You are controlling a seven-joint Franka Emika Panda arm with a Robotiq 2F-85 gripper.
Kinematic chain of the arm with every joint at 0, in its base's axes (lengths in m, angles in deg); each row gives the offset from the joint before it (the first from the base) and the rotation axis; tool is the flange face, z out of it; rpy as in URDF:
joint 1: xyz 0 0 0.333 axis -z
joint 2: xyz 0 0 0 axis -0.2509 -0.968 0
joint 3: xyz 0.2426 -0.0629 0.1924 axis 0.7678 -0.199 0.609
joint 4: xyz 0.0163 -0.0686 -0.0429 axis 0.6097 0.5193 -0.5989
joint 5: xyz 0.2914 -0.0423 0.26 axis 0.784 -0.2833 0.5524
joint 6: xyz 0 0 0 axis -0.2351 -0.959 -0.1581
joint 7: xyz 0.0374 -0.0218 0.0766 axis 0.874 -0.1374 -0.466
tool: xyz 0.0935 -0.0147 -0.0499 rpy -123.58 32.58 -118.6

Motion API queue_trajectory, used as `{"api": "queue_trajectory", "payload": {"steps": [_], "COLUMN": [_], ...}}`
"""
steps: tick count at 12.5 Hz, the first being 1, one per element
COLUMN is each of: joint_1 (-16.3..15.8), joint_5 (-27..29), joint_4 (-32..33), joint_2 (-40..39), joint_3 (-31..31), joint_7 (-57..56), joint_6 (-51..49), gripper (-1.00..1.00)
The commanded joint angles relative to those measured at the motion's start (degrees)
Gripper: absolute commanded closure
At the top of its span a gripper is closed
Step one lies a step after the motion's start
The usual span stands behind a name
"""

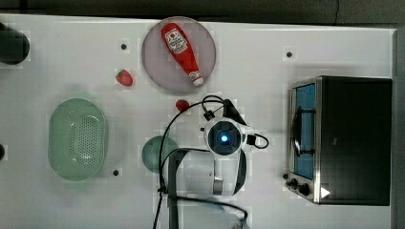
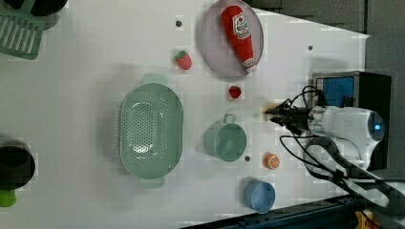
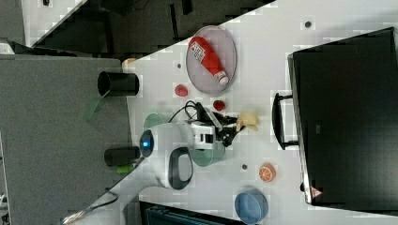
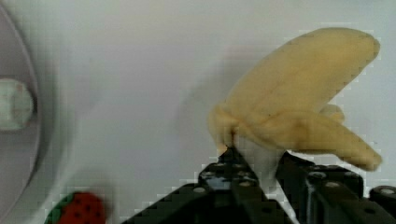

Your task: Pick banana from table and place on oven.

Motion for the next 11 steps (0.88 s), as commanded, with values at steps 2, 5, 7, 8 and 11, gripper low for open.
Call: {"api": "queue_trajectory", "payload": {"steps": [2, 5, 7, 8, 11], "joint_1": [0.15, 0.07, 0.13, 0.26, 1.36], "joint_5": [0.07, 0.10, 0.10, 0.09, -0.09], "joint_4": [-3.47, -10.92, -16.96, -19.87, -27.53], "joint_2": [16.70, 25.96, 28.51, 28.72, 27.53], "joint_3": [0.91, 1.27, 1.13, 0.90, -2.23], "joint_7": [1.12, 1.12, 1.12, 1.12, 0.73], "joint_6": [-17.21, -34.80, -44.37, -48.79, -55.94], "gripper": [0.48, 0.48, 0.48, 0.48, 0.48]}}
